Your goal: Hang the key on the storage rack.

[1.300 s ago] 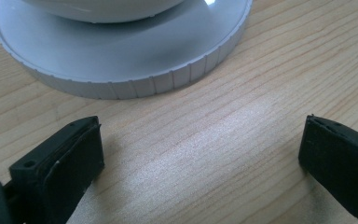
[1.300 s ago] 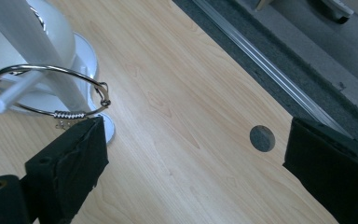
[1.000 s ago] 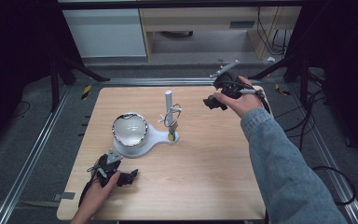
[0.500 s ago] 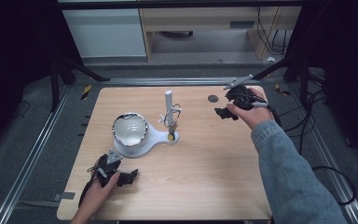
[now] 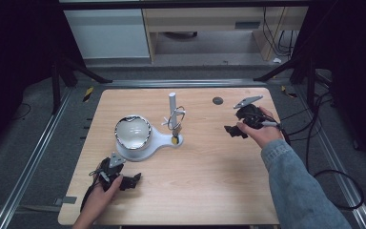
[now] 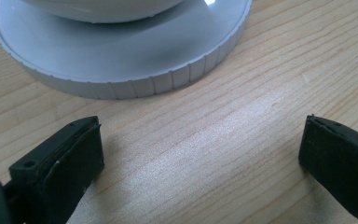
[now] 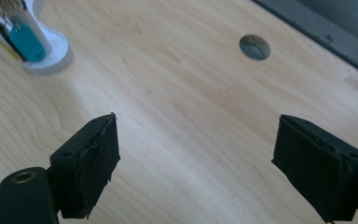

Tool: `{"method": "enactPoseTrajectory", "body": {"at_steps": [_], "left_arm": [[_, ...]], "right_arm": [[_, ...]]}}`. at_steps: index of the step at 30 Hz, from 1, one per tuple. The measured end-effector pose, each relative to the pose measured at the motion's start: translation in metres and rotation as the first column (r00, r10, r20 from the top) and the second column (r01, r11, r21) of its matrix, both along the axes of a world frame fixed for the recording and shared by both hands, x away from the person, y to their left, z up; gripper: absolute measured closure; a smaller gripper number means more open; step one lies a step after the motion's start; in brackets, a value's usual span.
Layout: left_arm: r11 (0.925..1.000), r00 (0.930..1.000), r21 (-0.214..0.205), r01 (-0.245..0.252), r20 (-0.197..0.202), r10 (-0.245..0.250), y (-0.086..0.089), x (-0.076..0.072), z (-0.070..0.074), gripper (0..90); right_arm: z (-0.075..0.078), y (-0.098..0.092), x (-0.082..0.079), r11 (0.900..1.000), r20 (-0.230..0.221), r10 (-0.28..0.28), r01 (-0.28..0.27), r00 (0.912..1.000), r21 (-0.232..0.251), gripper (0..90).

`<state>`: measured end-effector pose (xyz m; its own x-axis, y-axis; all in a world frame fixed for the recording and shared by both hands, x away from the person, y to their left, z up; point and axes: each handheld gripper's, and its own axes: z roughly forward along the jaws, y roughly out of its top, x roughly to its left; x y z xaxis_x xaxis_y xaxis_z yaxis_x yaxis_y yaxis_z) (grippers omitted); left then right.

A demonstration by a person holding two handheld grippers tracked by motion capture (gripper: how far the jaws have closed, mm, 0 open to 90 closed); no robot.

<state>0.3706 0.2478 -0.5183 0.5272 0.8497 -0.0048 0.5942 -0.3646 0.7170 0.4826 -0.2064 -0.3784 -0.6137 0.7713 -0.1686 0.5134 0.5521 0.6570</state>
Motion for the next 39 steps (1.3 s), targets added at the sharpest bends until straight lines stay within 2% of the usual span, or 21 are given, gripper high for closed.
{"method": "enactPoseTrajectory", "body": {"at_steps": [8, 15, 19, 22, 26, 30, 35, 39], "left_arm": [[1.0000, 1.0000, 0.000, 0.000, 0.000, 0.000, 0.000, 0.000, 0.000, 0.0], [1.0000, 1.0000, 0.000, -0.001, 0.000, 0.001, 0.000, 0.000, 0.000, 0.0], [1.0000, 1.0000, 0.000, 0.000, 0.000, 0.000, 0.000, 0.000, 0.000, 0.0], [1.0000, 1.0000, 0.000, 0.000, 0.000, 0.000, 0.000, 0.000, 0.000, 0.0], [1.0000, 1.0000, 0.000, 0.000, 0.000, 0.000, 0.000, 0.000, 0.000, 0.0], [1.0000, 1.0000, 0.000, 0.000, 0.000, 0.000, 0.000, 0.000, 0.000, 0.0], [1.0000, 1.0000, 0.000, 0.000, 0.000, 0.000, 0.000, 0.000, 0.000, 0.0], [1.0000, 1.0000, 0.000, 0.000, 0.000, 0.000, 0.000, 0.000, 0.000, 0.0]], "right_arm": [[-0.038, -0.004, -0.013, 0.9998, -0.055, -0.009, 0.010, 0.9984, 0.017, 14.4], [-0.064, -0.006, -0.023, 0.9994, -0.080, -0.018, 0.020, 0.9966, 0.029, 14.4], [-0.077, -0.014, -0.026, 0.9971, -0.091, -0.052, 0.057, 0.9945, 0.050, 14.4], [-0.086, -0.025, -0.026, 0.9929, -0.093, -0.096, 0.102, 0.9911, 0.062, 14.1], [-0.096, -0.041, -0.027, 0.9821, -0.102, -0.155, 0.165, 0.9826, 0.091, 13.8], [-0.106, -0.054, -0.028, 0.9722, -0.098, -0.202, 0.211, 0.9746, 0.101, 13.4], [-0.117, -0.062, -0.029, 0.9617, -0.104, -0.237, 0.249, 0.9658, 0.115, 11.3], [-0.122, -0.063, -0.031, 0.9597, -0.058, -0.244, 0.250, 0.9680, 0.129, 8.3]]}}
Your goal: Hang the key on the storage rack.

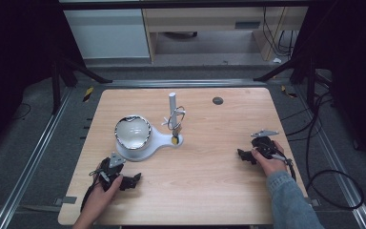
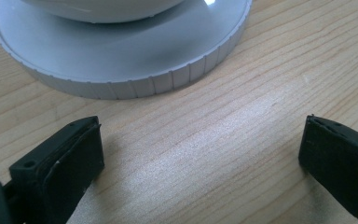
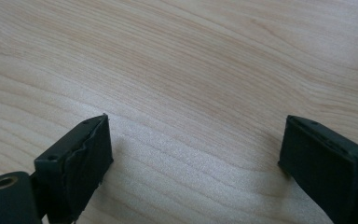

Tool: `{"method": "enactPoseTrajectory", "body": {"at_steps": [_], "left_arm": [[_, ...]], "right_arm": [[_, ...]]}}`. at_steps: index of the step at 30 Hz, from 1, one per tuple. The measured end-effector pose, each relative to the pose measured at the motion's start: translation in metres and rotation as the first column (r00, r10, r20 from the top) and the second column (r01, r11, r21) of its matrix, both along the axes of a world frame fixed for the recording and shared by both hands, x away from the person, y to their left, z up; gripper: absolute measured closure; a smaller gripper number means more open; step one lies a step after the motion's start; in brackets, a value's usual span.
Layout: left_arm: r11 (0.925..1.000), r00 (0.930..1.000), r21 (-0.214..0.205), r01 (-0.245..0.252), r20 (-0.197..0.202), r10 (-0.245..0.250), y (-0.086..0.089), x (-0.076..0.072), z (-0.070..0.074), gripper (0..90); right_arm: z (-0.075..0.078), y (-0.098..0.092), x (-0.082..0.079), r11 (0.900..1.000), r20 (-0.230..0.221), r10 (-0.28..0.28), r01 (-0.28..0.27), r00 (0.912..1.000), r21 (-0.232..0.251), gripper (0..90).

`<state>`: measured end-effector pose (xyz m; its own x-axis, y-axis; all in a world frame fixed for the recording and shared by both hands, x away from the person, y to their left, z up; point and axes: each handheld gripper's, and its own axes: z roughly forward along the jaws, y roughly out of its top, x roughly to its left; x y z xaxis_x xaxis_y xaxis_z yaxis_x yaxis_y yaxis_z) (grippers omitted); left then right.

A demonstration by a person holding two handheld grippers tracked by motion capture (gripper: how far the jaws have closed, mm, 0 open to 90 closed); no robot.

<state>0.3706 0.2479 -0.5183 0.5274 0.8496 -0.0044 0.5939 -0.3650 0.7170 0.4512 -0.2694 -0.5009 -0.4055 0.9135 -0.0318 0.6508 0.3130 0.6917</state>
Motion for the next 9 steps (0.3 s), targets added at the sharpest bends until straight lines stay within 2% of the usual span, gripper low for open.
{"method": "enactPoseTrajectory", "body": {"at_steps": [4, 9], "left_arm": [[1.0000, 1.0000, 0.000, -0.001, 0.000, 0.001, 0.0000, 0.0000, 0.0000, 0.0], [1.0000, 1.0000, 0.000, -0.003, 0.000, 0.003, -0.0003, -0.0001, 0.0000, 0.0]], "right_arm": [[-0.0051, -0.0006, -0.0019, 0.9998, 0.045, 0.003, -0.004, 0.9990, 0.017, 5.5], [-0.0050, -0.0006, -0.0031, 0.9998, 0.042, 0.004, -0.005, 0.9991, 0.019, 5.4]]}}
